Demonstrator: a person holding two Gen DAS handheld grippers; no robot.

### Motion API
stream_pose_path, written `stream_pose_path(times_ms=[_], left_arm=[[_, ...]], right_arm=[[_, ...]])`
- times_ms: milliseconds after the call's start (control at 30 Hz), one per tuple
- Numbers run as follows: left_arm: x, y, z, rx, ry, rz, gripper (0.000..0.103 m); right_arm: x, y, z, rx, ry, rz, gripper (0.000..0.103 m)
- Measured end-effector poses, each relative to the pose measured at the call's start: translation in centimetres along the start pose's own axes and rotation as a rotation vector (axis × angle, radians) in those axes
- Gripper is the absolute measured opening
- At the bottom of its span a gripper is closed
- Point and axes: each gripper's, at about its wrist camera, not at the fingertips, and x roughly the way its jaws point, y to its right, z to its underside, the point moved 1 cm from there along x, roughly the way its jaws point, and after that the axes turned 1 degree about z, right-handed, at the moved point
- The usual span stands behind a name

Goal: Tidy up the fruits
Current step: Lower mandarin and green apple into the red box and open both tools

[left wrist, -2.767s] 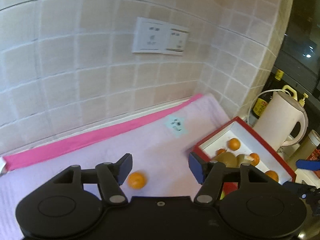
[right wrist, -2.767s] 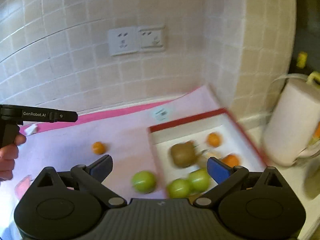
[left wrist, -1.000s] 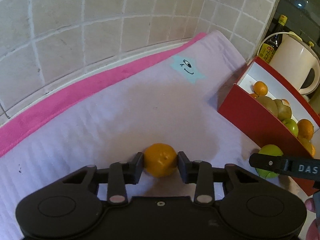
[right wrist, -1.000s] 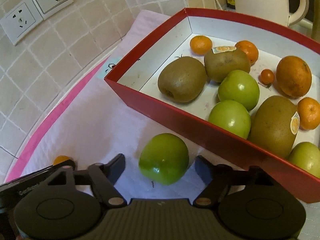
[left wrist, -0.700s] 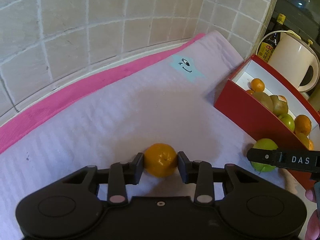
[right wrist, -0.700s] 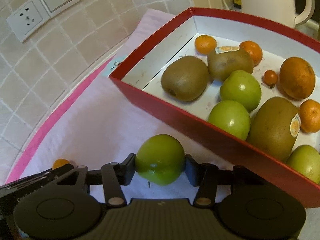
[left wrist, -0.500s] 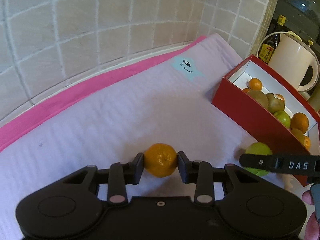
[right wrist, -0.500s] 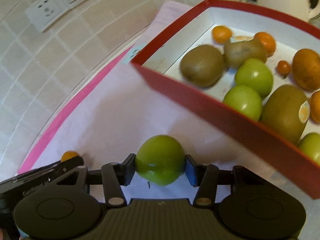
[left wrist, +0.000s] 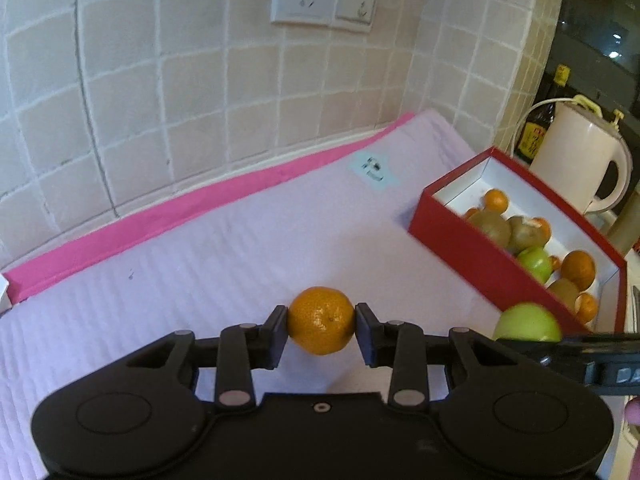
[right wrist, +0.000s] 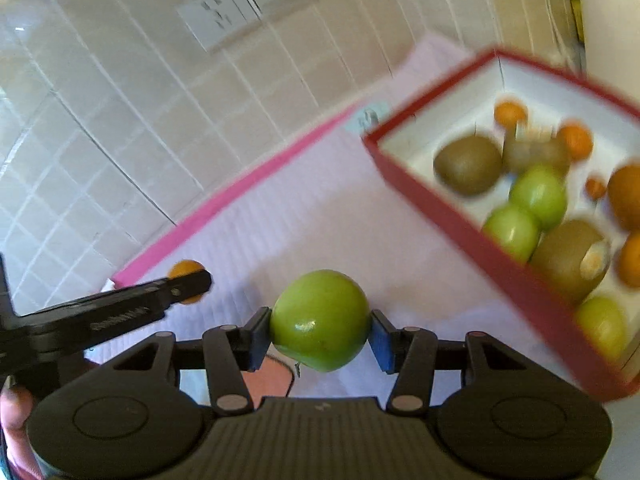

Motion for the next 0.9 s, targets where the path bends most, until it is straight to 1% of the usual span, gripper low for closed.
stream_pose_path(times_ms=[133, 300, 433, 600, 733, 900], left_arm=[[-0.2, 2.2, -0.9, 0.024, 0.026, 0.018, 0.043], [-0.3, 5.5, -2.2, 0.065, 0.058, 0.049, 0.043], [0.0, 7.9, -4.0, 0.108, 0.082, 0.063, 0.043], [0.8, 10.4, -6.8, 0.156, 0.123, 0.081, 0.043], [2.9, 12.8, -8.9, 0.181, 0.127, 0.109, 0.043], [7.9, 16.0, -11.1, 0.183, 0.058, 0.163, 0.043]], right_arm=[[-3.4, 0.6, -1.8, -0.046, 0.093, 0.019, 0.053], [-6.2, 3.2, -3.9, -0.014, 0.161, 0.041, 0.053], [-7.9, 6.5, -5.8, 0.016, 0.206, 0.087, 0.054], [-9.4, 11.7, -8.1, 0.059, 0.26, 0.184, 0.054], [-9.3, 15.0, -9.7, 0.071, 0.261, 0.23, 0.054], [-8.0, 17.4, -10.5, 0.048, 0.24, 0.265, 0.054]])
